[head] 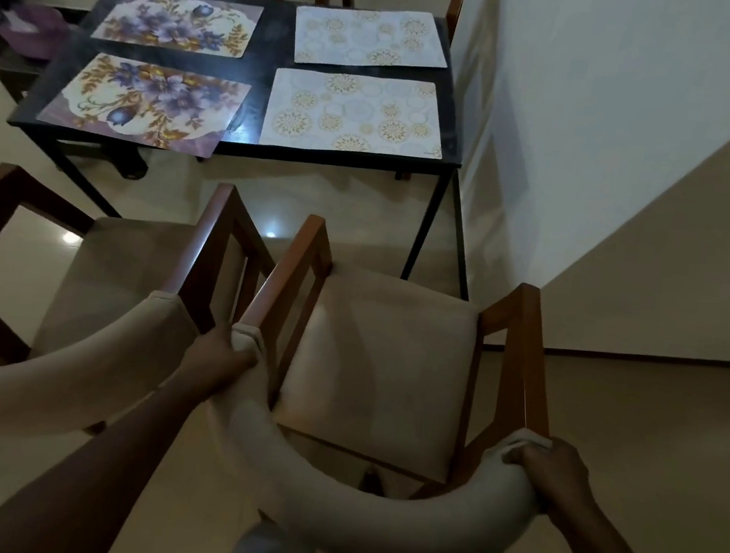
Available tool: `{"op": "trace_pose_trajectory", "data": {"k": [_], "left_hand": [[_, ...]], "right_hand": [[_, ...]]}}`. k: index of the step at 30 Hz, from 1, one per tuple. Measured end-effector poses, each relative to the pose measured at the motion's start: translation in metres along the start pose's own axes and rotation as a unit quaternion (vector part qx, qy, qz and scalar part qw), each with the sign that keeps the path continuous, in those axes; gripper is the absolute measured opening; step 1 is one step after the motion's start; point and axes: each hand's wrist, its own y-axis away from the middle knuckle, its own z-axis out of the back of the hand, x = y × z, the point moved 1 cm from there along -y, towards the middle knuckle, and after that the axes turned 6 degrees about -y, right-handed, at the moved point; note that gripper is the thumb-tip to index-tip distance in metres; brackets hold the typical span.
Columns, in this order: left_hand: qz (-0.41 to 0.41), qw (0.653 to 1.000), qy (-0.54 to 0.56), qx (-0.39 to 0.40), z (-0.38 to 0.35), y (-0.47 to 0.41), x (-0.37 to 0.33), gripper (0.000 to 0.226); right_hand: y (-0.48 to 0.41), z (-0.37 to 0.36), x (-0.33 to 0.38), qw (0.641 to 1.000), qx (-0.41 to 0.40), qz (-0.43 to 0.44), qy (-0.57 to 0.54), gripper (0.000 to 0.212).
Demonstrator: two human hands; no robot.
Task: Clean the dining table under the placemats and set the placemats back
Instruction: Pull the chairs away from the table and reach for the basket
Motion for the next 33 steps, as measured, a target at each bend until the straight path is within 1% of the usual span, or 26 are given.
{"op": "trace_pose_trajectory", "data": {"k": [3, 5, 8, 13, 18, 20, 22, 23, 25, 27, 29, 31, 33], "left_hand": [[0.011, 1.000, 0.017, -0.017, 0.002, -0.002, 0.007, 0.058], [0.025, 0.999, 0.021, -0.026, 0.003, -0.007, 0.013, 0.060], [0.034, 0.998, 0.032, -0.037, 0.004, -0.014, 0.019, 0.058], [0.054, 0.996, 0.049, -0.056, 0.009, -0.020, 0.013, 0.057], [0.069, 0.993, 0.054, -0.080, 0.006, -0.037, 0.010, 0.051], [0.076, 0.992, 0.057, -0.086, 0.007, -0.043, 0.006, 0.056], [0.085, 0.991, 0.063, -0.088, 0.009, -0.049, 0.002, 0.062], [0.089, 0.990, 0.064, -0.089, 0.011, -0.051, 0.001, 0.064], [0.091, 0.990, 0.064, -0.091, 0.011, -0.055, 0.001, 0.062], [0.092, 0.990, 0.058, -0.093, 0.013, -0.057, 0.000, 0.060], [0.094, 0.990, 0.051, -0.089, 0.014, -0.058, -0.001, 0.063], [0.094, 0.991, 0.046, -0.085, 0.015, -0.059, -0.001, 0.067], [0.090, 0.992, 0.041, -0.082, 0.015, -0.060, 0.000, 0.069]], "right_hand": [[-0.010, -0.012, 0.025, 1.000, -0.016, -0.012, 0.011, 0.023], [-0.017, -0.017, 0.044, 1.000, -0.013, -0.003, 0.008, 0.022], [-0.033, -0.019, 0.065, 0.999, 0.003, 0.002, 0.032, 0.024], [-0.064, -0.021, 0.097, 0.995, 0.055, 0.044, 0.072, 0.048], [-0.079, -0.029, 0.138, 0.990, 0.067, 0.092, 0.081, 0.045], [-0.089, -0.033, 0.152, 0.988, 0.072, 0.106, 0.088, 0.054], [-0.100, -0.036, 0.160, 0.986, 0.073, 0.110, 0.099, 0.068], [-0.106, -0.037, 0.163, 0.985, 0.074, 0.113, 0.104, 0.074], [-0.113, -0.038, 0.167, 0.984, 0.076, 0.114, 0.113, 0.080], [-0.111, -0.038, 0.171, 0.984, 0.073, 0.113, 0.117, 0.077], [-0.113, -0.039, 0.171, 0.985, 0.074, 0.114, 0.111, 0.072], [-0.112, -0.040, 0.170, 0.984, 0.074, 0.112, 0.117, 0.076], [-0.113, -0.041, 0.167, 0.984, 0.073, 0.118, 0.113, 0.075]]}}
